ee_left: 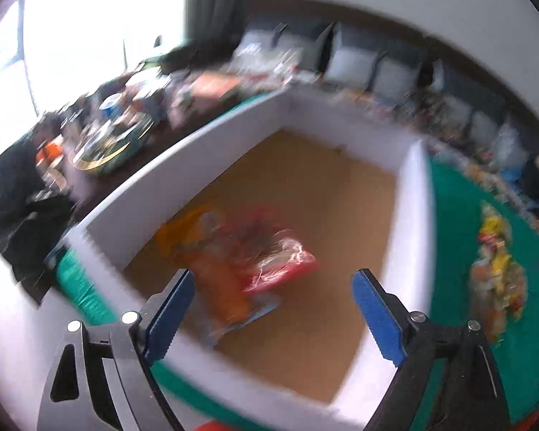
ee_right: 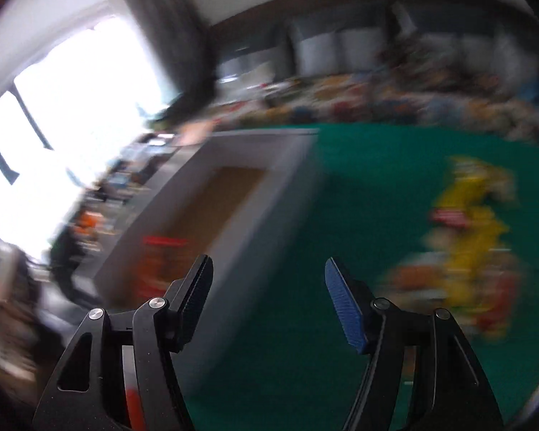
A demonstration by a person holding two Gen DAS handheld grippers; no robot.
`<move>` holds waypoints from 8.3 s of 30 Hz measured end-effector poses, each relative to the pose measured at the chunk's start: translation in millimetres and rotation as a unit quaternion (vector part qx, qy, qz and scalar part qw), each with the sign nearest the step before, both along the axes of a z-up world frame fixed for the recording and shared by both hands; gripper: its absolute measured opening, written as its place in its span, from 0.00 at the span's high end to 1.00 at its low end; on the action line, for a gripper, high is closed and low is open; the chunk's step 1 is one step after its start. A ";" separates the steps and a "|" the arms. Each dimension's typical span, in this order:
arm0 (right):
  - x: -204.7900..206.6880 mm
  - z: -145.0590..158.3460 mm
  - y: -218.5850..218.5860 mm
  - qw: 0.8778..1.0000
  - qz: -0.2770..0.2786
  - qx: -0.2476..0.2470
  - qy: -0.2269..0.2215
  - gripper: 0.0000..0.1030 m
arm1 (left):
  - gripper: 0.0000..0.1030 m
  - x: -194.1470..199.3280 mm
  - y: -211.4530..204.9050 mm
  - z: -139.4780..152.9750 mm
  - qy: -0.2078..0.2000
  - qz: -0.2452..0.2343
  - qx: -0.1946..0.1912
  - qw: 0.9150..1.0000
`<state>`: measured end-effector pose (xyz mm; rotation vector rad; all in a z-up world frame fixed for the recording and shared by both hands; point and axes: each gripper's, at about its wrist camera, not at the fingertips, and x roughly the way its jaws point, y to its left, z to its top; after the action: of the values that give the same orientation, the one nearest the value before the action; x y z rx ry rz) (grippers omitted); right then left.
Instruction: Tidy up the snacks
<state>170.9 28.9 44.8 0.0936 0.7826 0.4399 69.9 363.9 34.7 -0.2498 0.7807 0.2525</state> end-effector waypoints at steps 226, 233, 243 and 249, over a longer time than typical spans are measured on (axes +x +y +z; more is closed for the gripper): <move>-55.5 -144.4 -345.9 0.953 -0.270 -0.118 0.067 0.16 | 0.06 170.8 -359.8 -109.8 0.201 -0.193 0.110 0.954; -55.6 -144.6 -346.2 0.953 -0.270 -0.118 0.067 0.16 | 0.03 142.2 -291.3 -101.4 0.226 -0.185 0.014 0.956; -55.4 -144.6 -346.0 0.953 -0.270 -0.117 0.067 0.16 | 0.03 144.9 -299.9 -123.2 0.251 0.030 -0.247 0.935; -54.7 -144.9 -345.9 0.953 -0.270 -0.117 0.067 0.16 | 0.01 164.1 -312.9 -127.1 0.248 0.165 -0.200 0.933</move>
<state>116.2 -317.0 -100.1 0.1134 0.8993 -0.1816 234.0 51.0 -92.4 -0.7260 1.2937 0.4846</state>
